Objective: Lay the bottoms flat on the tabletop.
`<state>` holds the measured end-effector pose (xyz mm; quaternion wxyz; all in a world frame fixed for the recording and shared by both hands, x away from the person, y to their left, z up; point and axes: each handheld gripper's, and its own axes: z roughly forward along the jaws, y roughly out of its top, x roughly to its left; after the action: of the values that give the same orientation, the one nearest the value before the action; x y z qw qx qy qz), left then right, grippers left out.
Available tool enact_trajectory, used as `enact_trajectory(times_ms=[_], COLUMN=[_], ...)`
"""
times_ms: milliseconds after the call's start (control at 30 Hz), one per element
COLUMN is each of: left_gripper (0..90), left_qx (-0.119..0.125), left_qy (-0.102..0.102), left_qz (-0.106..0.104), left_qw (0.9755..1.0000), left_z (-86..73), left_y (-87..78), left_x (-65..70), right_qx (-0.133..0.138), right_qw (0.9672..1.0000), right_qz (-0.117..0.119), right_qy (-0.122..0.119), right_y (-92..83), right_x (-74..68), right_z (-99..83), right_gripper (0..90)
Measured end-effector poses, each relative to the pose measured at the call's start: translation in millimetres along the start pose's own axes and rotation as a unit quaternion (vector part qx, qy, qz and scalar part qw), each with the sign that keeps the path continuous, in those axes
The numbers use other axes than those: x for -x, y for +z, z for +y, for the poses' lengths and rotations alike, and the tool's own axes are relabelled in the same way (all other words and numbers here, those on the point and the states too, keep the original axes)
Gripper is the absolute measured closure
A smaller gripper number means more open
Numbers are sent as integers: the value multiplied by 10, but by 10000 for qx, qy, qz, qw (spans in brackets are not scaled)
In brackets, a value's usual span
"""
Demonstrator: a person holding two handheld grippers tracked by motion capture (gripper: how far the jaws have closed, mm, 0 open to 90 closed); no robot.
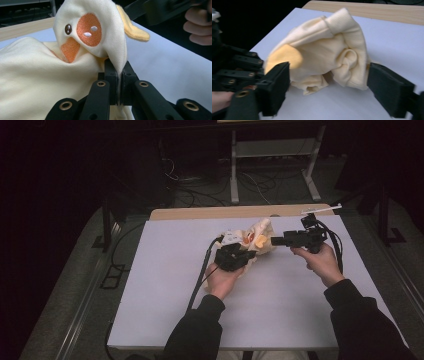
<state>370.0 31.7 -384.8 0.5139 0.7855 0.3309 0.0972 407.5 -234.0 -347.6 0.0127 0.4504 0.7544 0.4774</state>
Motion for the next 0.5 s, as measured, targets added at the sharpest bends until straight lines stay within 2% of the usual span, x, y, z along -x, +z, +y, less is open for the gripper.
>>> enact_trajectory(times_ms=[200,333,500], left_gripper=[847,847,843], left_qx=[-57,-130,-276], left_qy=[22,110,343], left_qz=[-20,-64,-141], left_qw=[10000,9998,9989], left_z=[-22,-26,-54], left_y=[70,139,243], left_x=[48,118,267], right_qx=[82,85,-187], right_qw=[9997,9994,9992], right_qz=[205,296,301], right_qy=[79,152,198], right_y=[-42,-22,83], right_x=[-24,-24,-47], right_z=[-2,-1,-25], right_gripper=[129,129,162])
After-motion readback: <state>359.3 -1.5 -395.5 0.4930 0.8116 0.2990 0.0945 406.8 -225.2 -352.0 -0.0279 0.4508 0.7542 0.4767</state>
